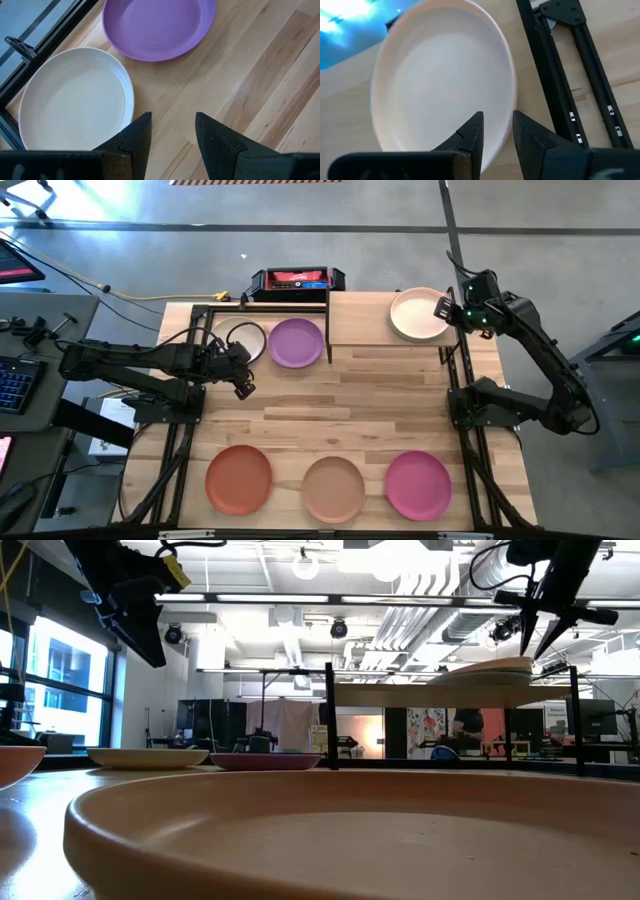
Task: Place and stack plates onto a shelf
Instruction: Stack the brown plate on top of the light orange stacked plates on the shelf
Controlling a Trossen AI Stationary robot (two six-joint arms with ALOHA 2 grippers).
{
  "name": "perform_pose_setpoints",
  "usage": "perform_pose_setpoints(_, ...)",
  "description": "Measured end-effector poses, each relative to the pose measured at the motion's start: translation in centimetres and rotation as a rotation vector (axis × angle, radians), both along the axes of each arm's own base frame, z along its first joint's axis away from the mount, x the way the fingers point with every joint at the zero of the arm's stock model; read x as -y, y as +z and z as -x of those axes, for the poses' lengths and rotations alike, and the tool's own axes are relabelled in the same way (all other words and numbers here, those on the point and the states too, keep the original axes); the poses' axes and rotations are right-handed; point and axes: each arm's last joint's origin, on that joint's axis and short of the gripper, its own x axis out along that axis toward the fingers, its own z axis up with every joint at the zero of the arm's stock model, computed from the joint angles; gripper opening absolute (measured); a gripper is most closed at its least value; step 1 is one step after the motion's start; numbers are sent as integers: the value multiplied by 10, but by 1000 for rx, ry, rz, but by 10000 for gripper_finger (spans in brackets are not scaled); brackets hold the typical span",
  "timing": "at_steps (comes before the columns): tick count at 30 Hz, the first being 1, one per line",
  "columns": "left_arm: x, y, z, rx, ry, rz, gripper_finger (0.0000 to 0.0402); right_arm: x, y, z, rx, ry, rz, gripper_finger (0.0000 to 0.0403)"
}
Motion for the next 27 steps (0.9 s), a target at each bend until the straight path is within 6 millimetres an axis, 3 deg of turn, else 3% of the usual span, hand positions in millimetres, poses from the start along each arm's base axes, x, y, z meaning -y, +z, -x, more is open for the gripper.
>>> perform_pose_setpoints(6,0,0,0,-1,-1,1,140,0,4,0,0,-4,14,83)
perform_pose_setpoints(20,0,0,0,-1,-1,1,140,8,-10,-8,-99,37,-102,83)
perform_pose_setpoints(27,0,0,0,-1,-1,1,140,10,-7,-10,-86,50,-50,83)
